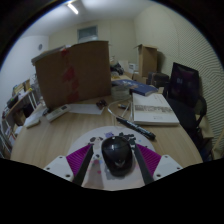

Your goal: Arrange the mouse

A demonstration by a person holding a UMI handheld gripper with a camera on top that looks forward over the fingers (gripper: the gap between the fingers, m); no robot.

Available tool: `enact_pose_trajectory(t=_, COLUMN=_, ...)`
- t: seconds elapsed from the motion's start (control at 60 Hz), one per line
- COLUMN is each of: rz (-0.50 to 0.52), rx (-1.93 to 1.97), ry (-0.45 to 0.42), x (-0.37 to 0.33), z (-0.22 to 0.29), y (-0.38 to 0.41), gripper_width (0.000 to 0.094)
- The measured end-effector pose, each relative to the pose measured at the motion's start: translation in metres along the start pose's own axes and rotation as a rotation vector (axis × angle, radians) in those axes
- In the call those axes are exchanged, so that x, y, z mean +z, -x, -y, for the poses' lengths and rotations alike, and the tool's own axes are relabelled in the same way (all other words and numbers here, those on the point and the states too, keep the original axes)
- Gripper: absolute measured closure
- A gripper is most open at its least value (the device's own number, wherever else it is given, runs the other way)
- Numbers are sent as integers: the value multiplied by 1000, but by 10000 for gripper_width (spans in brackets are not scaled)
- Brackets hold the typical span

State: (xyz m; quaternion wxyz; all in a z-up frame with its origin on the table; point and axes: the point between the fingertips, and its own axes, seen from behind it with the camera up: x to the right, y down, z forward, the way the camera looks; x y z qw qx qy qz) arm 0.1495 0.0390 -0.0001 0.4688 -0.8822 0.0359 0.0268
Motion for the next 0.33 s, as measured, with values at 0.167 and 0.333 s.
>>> enact_pose_trajectory(t=0.167, rz=20, rx=2, ry=-46, x=-61, z=-13, y=-2, gripper_width=99)
enact_pose_trajectory(t=0.333, rz=31, rx=2, ry=-84, x=-116, z=-51, y=-11, gripper_width=95)
